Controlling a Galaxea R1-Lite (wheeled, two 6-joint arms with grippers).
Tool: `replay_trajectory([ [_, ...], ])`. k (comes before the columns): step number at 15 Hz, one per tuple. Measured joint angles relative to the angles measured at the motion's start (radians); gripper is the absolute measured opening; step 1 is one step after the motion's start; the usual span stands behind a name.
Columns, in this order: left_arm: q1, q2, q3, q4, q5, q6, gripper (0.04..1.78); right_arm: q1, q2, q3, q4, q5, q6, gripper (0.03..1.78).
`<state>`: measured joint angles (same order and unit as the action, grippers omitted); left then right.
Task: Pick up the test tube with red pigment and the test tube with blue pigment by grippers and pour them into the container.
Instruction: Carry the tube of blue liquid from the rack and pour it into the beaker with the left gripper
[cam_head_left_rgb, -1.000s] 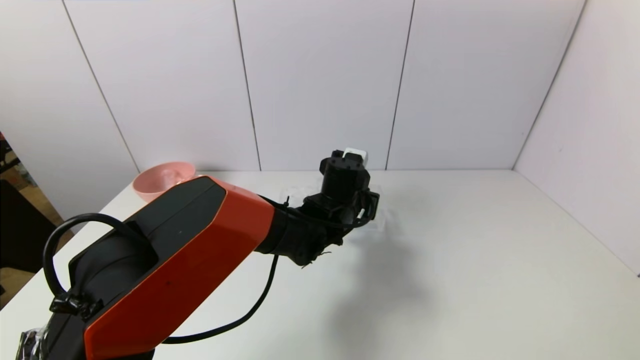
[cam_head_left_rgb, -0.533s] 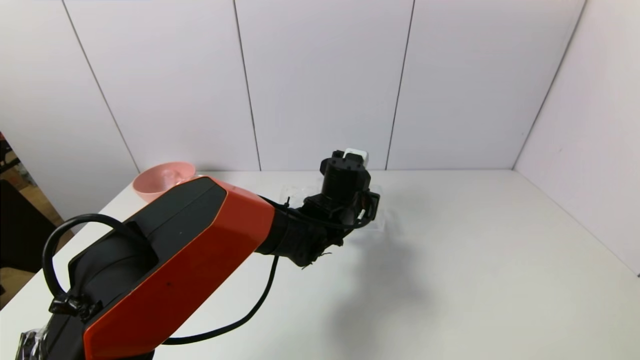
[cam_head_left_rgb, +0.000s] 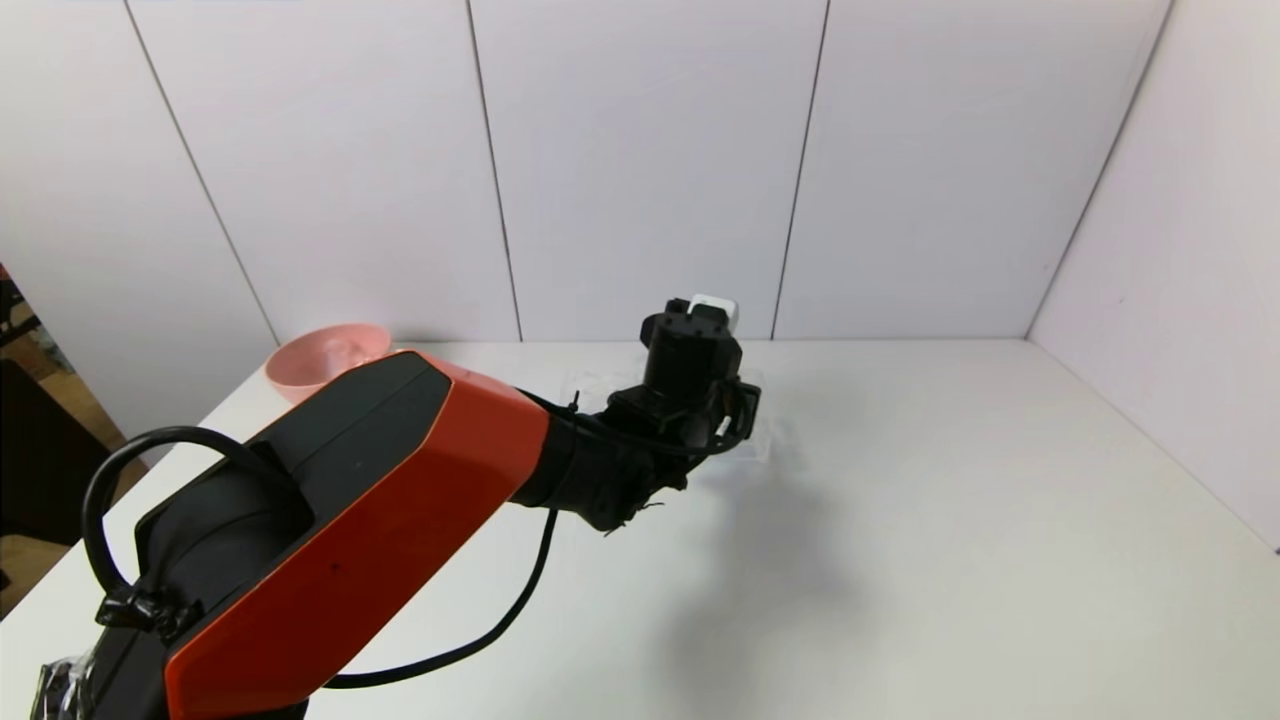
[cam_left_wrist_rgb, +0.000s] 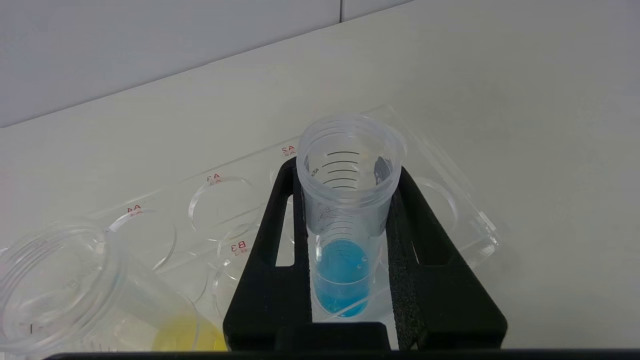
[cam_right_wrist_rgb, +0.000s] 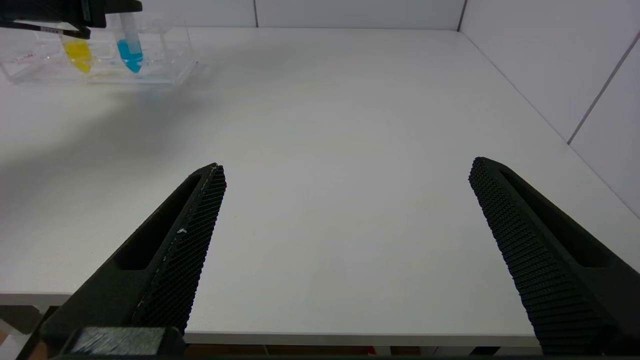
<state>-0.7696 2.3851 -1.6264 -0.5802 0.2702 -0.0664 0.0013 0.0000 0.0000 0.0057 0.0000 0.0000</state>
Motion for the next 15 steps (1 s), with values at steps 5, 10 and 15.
replay_trajectory([
  [5, -0.001, -0.013, -0.015, -0.002, -0.007, 0.004, 0.45, 0.0, 0.0, 0.0, 0.0, 0.0, 0.0, 1.78],
  [10, -0.002, -0.023, -0.033, -0.003, -0.009, 0.004, 0.45, 0.0, 0.0, 0.0, 0.0, 0.0, 0.0, 1.77],
  [15, -0.002, -0.041, -0.044, -0.005, -0.014, 0.012, 0.45, 0.0, 0.0, 0.0, 0.0, 0.0, 0.0, 1.77],
])
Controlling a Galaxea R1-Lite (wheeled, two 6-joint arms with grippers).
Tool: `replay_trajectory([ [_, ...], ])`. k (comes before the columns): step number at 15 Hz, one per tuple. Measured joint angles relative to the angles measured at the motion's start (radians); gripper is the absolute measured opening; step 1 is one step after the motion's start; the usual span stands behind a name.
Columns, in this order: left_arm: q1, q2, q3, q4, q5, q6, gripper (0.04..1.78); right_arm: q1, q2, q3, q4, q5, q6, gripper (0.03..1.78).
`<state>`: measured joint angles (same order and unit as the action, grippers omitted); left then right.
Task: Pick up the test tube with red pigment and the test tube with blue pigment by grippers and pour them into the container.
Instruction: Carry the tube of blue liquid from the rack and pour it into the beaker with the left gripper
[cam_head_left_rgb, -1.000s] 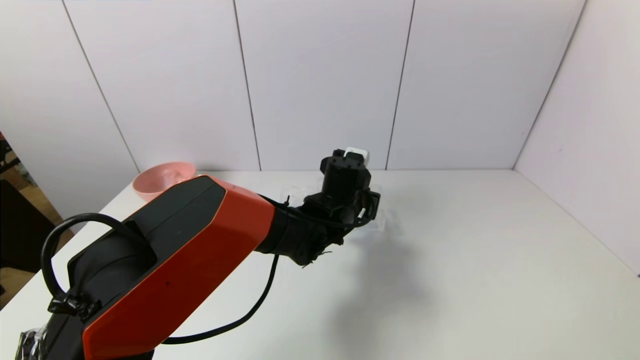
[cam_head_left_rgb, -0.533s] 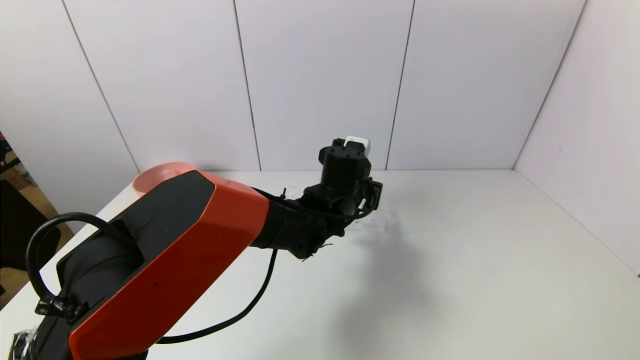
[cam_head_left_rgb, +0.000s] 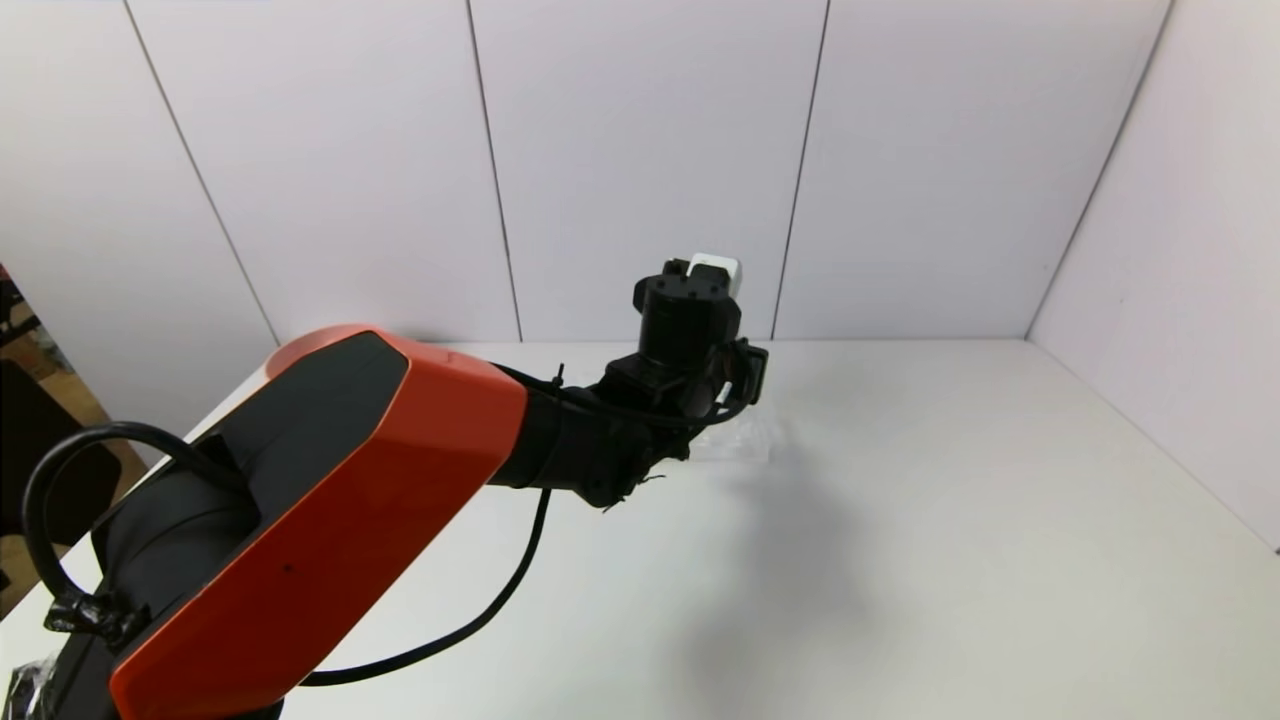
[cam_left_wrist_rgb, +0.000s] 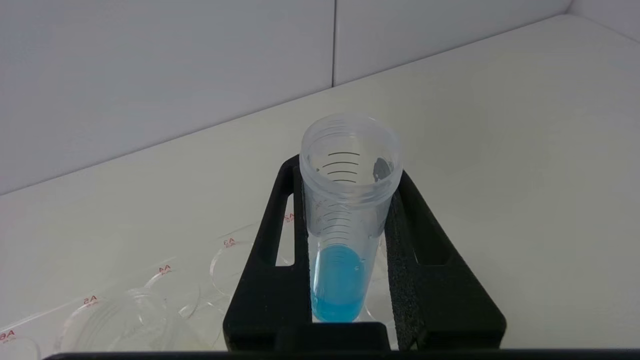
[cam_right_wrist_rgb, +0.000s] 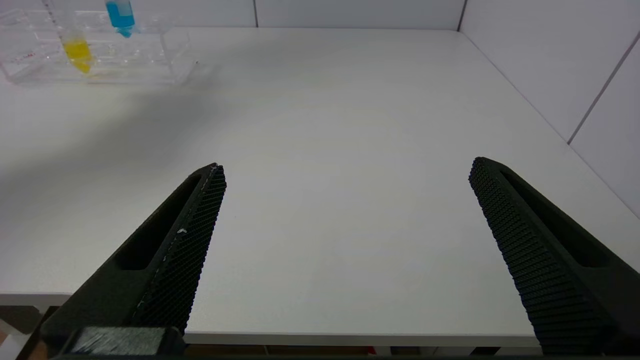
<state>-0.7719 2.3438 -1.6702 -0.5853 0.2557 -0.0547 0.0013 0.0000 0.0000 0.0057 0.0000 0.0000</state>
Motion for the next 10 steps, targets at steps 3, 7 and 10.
replay_trajectory([
  [3, -0.001, -0.021, -0.006, -0.002, -0.018, 0.001, 0.45, 0.0, 0.0, 0.0, 0.0, 0.0, 0.0, 1.77],
  [7, 0.0, -0.047, -0.005, -0.003, -0.023, 0.002, 0.45, 0.0, 0.0, 0.0, 0.0, 0.0, 0.0, 1.77],
  [10, 0.0, -0.067, 0.002, -0.003, -0.02, 0.006, 0.45, 0.0, 0.0, 0.0, 0.0, 0.0, 0.0, 1.77],
])
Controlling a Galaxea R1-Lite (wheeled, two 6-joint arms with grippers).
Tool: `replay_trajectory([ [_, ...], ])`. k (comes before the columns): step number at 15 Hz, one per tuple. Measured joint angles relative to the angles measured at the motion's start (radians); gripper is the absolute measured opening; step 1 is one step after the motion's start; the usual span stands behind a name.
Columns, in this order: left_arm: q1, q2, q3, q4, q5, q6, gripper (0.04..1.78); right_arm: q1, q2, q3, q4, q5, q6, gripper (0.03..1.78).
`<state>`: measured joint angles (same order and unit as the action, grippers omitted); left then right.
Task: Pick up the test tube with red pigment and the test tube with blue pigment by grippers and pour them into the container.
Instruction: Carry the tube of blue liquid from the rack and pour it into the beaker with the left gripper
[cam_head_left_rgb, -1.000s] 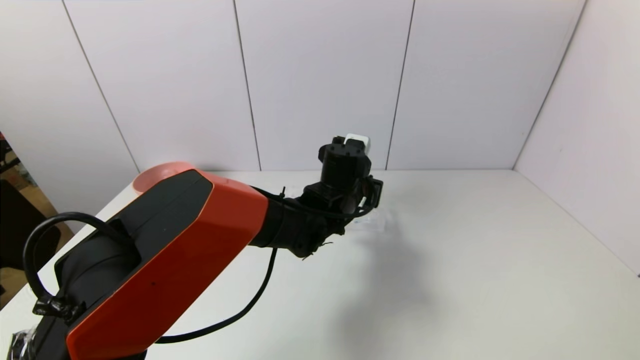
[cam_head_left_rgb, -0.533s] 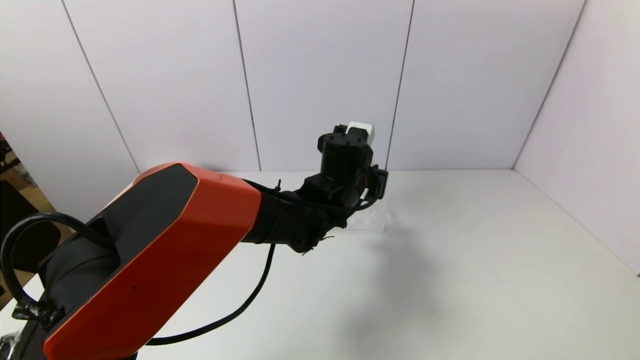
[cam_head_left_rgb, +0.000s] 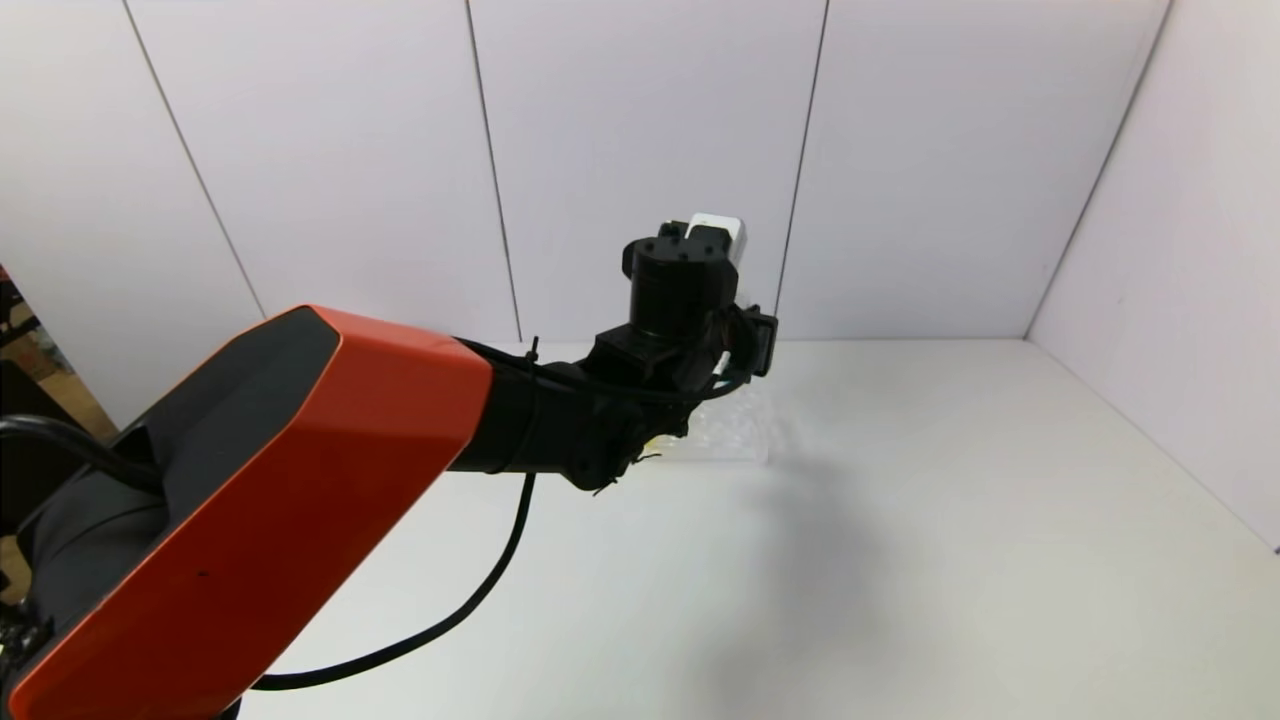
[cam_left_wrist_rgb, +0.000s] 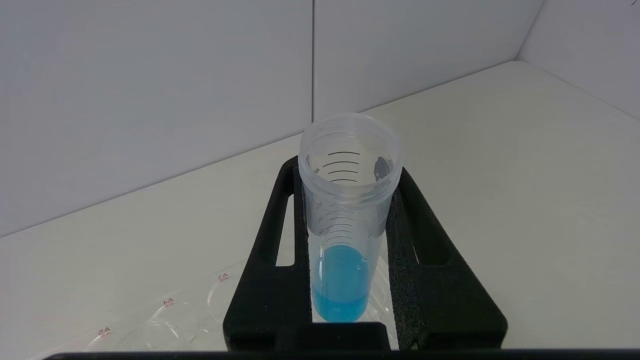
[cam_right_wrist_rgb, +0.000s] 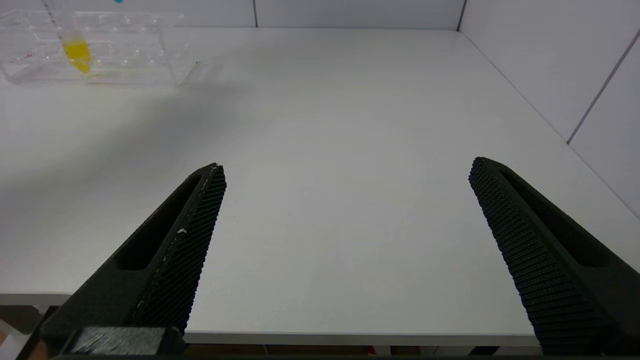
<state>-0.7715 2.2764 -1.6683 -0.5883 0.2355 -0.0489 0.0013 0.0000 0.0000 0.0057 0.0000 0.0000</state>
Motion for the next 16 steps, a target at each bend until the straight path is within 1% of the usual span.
replay_trajectory([
  [4, 0.0, -0.049, 0.037, 0.0, 0.013, 0.024, 0.45, 0.0, 0.0, 0.0, 0.0, 0.0, 0.0, 1.77],
  [13, 0.001, -0.252, 0.211, -0.001, 0.02, 0.028, 0.45, 0.0, 0.0, 0.0, 0.0, 0.0, 0.0, 1.77],
  [16, 0.017, -0.317, 0.255, -0.001, 0.019, 0.032, 0.45, 0.0, 0.0, 0.0, 0.0, 0.0, 0.0, 1.77],
])
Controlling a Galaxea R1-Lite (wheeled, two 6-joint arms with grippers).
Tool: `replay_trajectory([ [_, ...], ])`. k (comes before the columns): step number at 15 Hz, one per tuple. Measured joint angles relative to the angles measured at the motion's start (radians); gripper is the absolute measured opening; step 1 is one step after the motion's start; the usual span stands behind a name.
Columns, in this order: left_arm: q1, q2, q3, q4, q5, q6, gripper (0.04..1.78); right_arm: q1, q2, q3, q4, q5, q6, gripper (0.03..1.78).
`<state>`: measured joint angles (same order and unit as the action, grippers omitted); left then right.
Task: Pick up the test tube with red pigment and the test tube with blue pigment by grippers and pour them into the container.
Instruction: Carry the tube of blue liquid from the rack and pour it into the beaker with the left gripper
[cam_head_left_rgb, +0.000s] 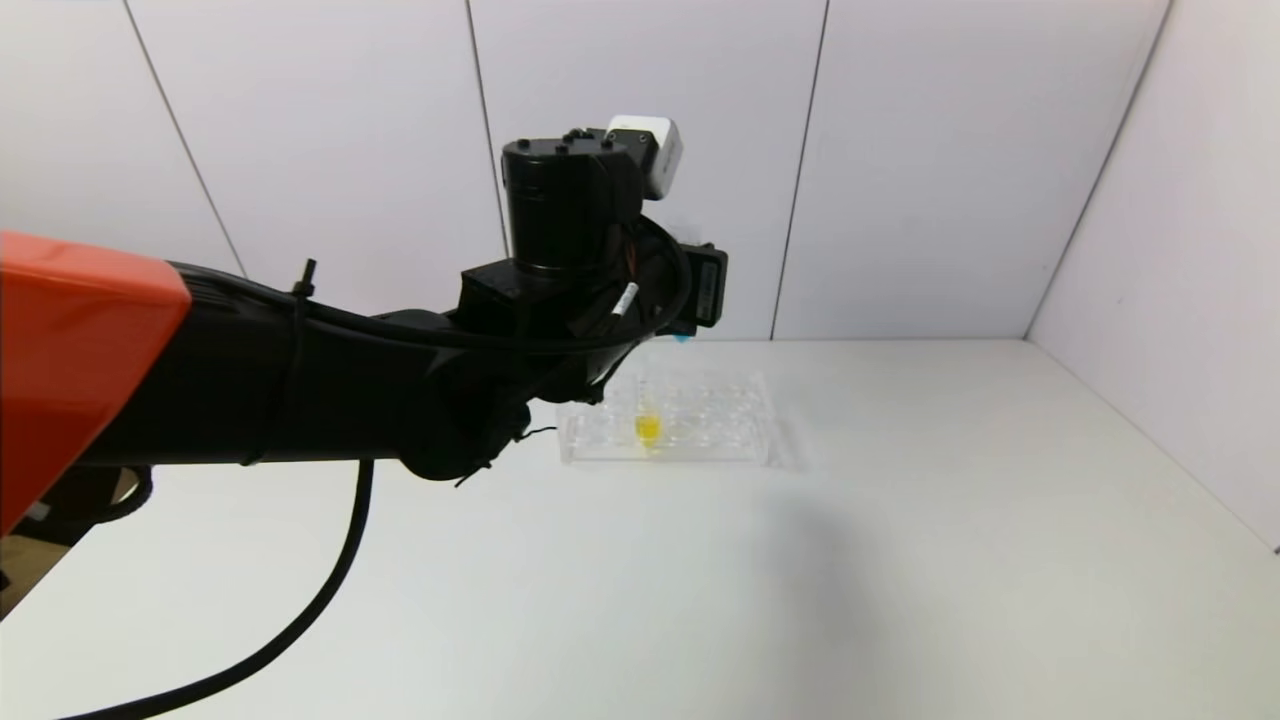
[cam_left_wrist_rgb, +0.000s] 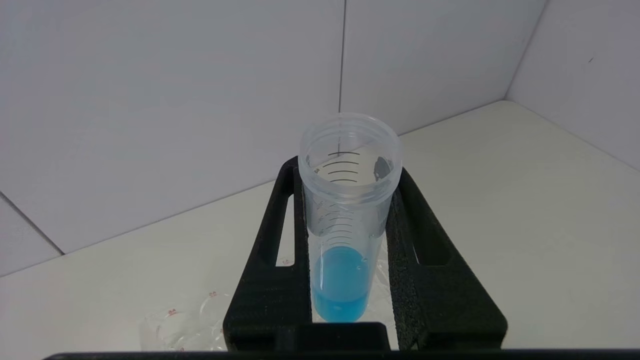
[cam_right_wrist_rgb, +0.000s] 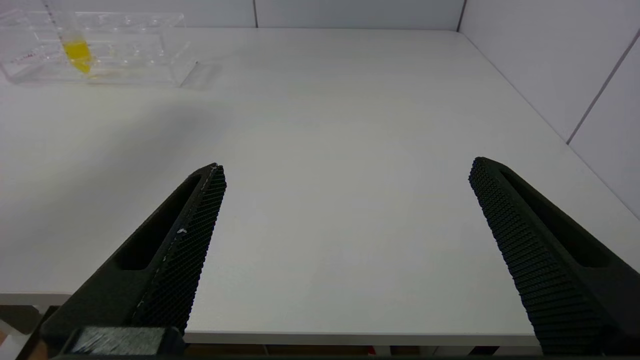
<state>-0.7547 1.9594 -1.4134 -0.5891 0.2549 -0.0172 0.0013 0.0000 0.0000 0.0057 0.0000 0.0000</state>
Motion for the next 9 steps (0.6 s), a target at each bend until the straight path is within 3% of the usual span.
replay_trajectory([
  [9, 0.159, -0.123, 0.118, -0.002, -0.008, 0.02, 0.45, 0.0, 0.0, 0.0, 0.0, 0.0, 0.0, 1.77],
])
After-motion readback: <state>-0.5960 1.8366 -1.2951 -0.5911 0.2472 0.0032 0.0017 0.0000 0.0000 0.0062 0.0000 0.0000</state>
